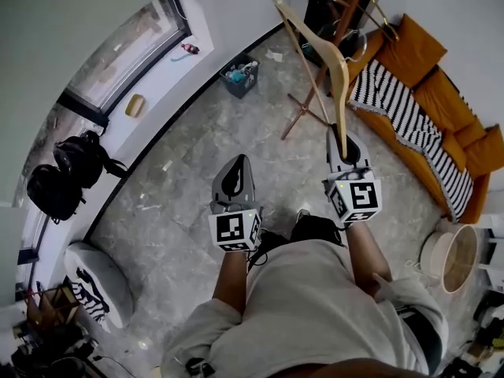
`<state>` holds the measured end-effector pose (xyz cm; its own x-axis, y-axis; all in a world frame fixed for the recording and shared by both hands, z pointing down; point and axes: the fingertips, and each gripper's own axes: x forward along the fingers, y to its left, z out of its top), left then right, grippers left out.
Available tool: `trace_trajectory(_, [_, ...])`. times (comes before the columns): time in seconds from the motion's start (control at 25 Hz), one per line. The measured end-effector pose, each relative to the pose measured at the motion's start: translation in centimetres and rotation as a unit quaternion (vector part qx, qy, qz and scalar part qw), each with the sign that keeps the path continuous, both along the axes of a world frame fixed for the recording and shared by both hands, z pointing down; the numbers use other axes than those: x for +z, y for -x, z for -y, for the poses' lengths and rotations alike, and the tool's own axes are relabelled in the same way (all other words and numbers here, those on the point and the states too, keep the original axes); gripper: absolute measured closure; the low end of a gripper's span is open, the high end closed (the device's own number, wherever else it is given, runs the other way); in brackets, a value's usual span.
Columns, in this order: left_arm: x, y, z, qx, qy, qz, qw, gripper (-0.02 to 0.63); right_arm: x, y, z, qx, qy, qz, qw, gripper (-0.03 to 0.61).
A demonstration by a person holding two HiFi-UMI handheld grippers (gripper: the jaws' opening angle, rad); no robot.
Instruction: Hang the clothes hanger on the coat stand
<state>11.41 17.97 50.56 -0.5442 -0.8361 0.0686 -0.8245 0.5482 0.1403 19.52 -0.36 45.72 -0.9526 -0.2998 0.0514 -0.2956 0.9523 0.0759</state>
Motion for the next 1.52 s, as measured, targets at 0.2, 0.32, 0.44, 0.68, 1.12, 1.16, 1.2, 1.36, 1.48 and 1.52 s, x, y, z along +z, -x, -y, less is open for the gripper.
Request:
trace_trajectory(0.2, [1.1, 2.1, -2.4, -0.013, 0.006, -0.011, 0.9998, 0.604, 0.8, 2.5, -1.6, -0.008, 0.003, -0.009, 1.000, 0.560])
trace_trajectory(0.32, [1.3, 3.7, -1.6, -0.013, 0.005, -0.007, 0.9999, 0.604, 0.9, 4.1, -0.9, -0.009, 0.002, -0.006, 1.000, 0.560])
trace_trajectory(0.44, [1.1, 5.5, 0.2, -0.005, 0.010, -0.001, 0.9999, 0.604, 0.8, 6.1, 0.8, -0.007, 0.011, 0.001, 1.000, 0.560])
trace_trajectory(0.68, [-0.6, 11.4, 5.1, 0.003, 0.017, 0.019, 0.9997, 0.604, -0.1, 11.7, 4.8, -0.020, 0.011, 0.015, 1.000, 0.560])
trace_trajectory(1.12, [-2.1, 18.4, 18.0, 0.059, 0.041, 0.024, 0.9972, 0.604, -1.9, 18.5, 13.2, -0.016, 0.042, 0.050, 0.998, 0.560])
trace_trajectory(1.16, [-2.2, 18.9, 19.1, 0.063, 0.038, 0.025, 0.9970, 0.604, -2.0, 18.8, 14.1, -0.014, 0.046, 0.054, 0.997, 0.560])
trace_trajectory(1.2, [-2.3, 19.3, 20.2, 0.065, 0.036, 0.026, 0.9969, 0.604, -2.1, 19.1, 14.8, -0.012, 0.048, 0.056, 0.997, 0.560])
trace_trajectory(1.36, [-2.5, 20.4, 23.3, 0.081, 0.033, 0.031, 0.9957, 0.604, -1.7, 20.4, 16.9, -0.004, 0.050, 0.054, 0.997, 0.560])
trace_trajectory(1.48, [-2.4, 21.3, 25.0, 0.100, 0.034, 0.035, 0.9938, 0.604, -1.7, 21.5, 17.9, 0.004, 0.050, 0.053, 0.997, 0.560])
trace_trajectory(1.52, [-2.3, 21.9, 25.4, 0.105, 0.033, 0.035, 0.9933, 0.604, -1.7, 22.1, 18.2, 0.008, 0.048, 0.051, 0.997, 0.560])
